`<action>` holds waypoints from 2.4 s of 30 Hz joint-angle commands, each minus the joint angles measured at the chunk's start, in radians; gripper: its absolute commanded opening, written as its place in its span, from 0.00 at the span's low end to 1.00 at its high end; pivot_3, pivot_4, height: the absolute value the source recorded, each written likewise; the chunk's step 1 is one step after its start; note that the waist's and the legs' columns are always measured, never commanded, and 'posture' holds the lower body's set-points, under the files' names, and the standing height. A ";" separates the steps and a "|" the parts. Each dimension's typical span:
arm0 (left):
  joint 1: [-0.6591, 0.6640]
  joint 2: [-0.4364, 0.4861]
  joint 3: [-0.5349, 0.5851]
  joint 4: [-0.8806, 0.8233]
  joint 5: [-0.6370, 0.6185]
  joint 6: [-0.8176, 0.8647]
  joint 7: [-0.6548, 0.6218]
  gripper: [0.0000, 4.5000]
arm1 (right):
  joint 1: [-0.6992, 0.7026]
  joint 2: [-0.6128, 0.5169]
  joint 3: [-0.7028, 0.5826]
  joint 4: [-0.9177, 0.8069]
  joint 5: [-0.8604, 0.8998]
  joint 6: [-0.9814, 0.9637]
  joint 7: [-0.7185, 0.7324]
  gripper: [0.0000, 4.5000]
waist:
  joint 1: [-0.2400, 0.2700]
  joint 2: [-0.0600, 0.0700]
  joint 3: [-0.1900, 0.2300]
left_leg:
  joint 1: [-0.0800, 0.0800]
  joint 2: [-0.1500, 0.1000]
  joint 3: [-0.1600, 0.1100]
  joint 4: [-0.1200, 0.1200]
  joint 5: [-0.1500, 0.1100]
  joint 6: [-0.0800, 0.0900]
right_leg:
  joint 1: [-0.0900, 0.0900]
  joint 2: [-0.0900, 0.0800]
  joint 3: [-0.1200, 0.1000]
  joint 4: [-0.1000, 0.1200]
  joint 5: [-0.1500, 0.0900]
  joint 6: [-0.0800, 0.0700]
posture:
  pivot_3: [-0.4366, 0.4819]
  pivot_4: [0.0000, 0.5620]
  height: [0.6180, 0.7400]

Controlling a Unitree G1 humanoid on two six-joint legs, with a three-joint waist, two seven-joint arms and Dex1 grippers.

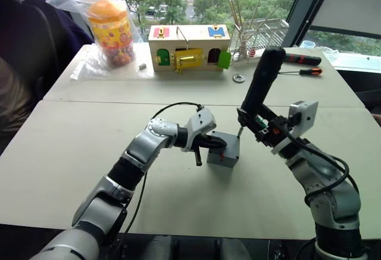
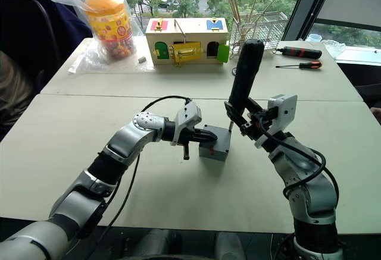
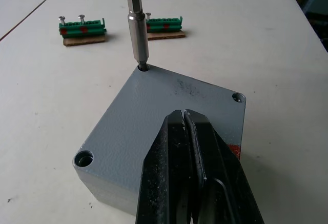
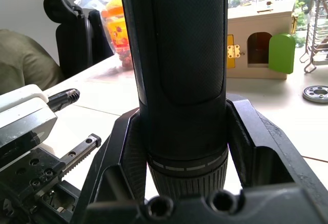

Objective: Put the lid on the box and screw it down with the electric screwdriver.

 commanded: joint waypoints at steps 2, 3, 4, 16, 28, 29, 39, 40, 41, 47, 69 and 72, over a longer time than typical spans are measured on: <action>0.010 -0.003 -0.007 0.025 0.022 0.005 0.005 0.00 | 0.064 0.009 0.079 0.098 -0.036 0.044 0.007 0.39 | 0.000 -0.002 -0.003 | 0.000 0.000 0.000 0.000 0.000 0.000 | 0.000 0.000 0.000 0.000 0.000 0.000 | 0.48 0.27 1.00; 0.010 -0.004 -0.006 0.026 0.022 0.004 0.005 0.00 | 0.067 0.011 0.080 0.101 -0.039 0.041 0.008 0.39 | 0.000 -0.002 -0.004 | 0.001 0.000 0.000 -0.001 0.000 0.000 | 0.000 0.000 0.000 0.000 0.000 0.000 | 0.48 0.27 1.00; 0.010 -0.004 -0.006 0.026 0.023 0.004 0.005 0.00 | 0.071 0.010 0.081 0.103 -0.042 0.037 0.009 0.39 | 0.000 -0.003 -0.005 | 0.001 0.000 0.000 -0.001 0.000 0.000 | 0.000 0.000 0.000 0.000 0.000 0.000 | 0.48 0.27 1.00; 0.016 -0.007 -0.007 0.022 0.026 0.007 0.006 0.00 | 0.124 0.028 0.123 0.107 -0.075 -0.007 0.004 0.39 | 0.002 -0.005 -0.009 | 0.015 0.003 -0.001 -0.008 0.000 0.000 | 0.015 0.001 0.000 -0.018 0.000 0.000 | 0.48 0.27 1.00; 0.019 -0.010 -0.008 0.018 0.028 0.010 0.006 0.00 | 0.125 0.033 0.122 0.115 -0.087 -0.016 0.007 0.39 | 0.003 -0.006 -0.010 | 0.015 0.003 -0.002 -0.008 0.000 0.000 | 0.016 0.001 0.001 -0.019 0.000 0.000 | 0.48 0.27 1.00; 0.020 -0.011 -0.008 0.018 0.028 0.010 0.006 0.00 | 0.125 0.033 0.121 0.115 -0.087 -0.016 0.008 0.39 | 0.003 -0.006 -0.010 | 0.015 0.003 -0.002 -0.008 0.000 0.000 | 0.016 0.001 0.001 -0.019 0.000 0.000 | 0.48 0.27 1.00; 0.018 -0.023 -0.009 0.043 0.030 0.001 0.006 0.00 | 0.110 0.038 0.099 0.107 -0.075 -0.021 0.007 0.39 | 0.004 -0.005 -0.010 | 0.015 0.004 -0.007 -0.009 0.000 0.000 | 0.023 0.004 0.001 -0.031 0.000 0.000 | 0.48 0.27 1.00; 0.017 -0.025 -0.009 0.051 0.031 -0.003 0.005 0.00 | 0.103 0.040 0.094 0.104 -0.071 -0.023 0.006 0.39 | 0.004 -0.005 -0.010 | 0.015 0.004 -0.007 -0.009 0.000 0.000 | 0.024 0.004 0.001 -0.031 0.000 0.000 | 0.48 0.27 1.00; 0.015 -0.029 -0.006 0.059 0.030 -0.006 0.005 0.00 | 0.091 0.043 0.084 0.095 -0.061 -0.021 0.001 0.39 | 0.004 -0.005 -0.010 | 0.015 0.004 -0.008 -0.009 0.000 0.000 | 0.024 0.004 0.001 -0.031 0.000 0.000 | 0.48 0.27 1.00; 0.007 -0.034 0.002 0.116 0.043 -0.024 0.005 0.00 | -0.051 0.028 -0.062 0.005 0.090 0.065 -0.072 0.39 | 0.003 0.001 -0.004 | 0.014 0.004 -0.008 -0.009 0.000 0.000 | 0.024 0.004 0.001 -0.032 0.000 0.000 | 0.48 0.27 1.00; -0.022 -0.016 0.272 -0.271 -0.210 0.156 0.088 0.00 | -0.498 -0.586 -0.283 0.282 0.380 0.747 -0.304 0.39 | 0.004 0.018 0.027 | -0.021 0.001 -0.001 -0.004 0.005 -0.001 | -0.009 -0.001 0.000 -0.015 0.000 0.000 | 0.48 0.27 1.00; -0.009 0.086 0.229 -0.339 -0.251 0.202 -0.017 0.00 | -0.518 -0.742 -0.241 0.447 0.382 0.953 -0.226 0.39 | 0.003 0.020 0.029 | -0.021 0.001 0.002 -0.006 0.005 0.000 | -0.009 -0.001 0.000 -0.017 0.000 0.000 | 0.48 0.27 1.00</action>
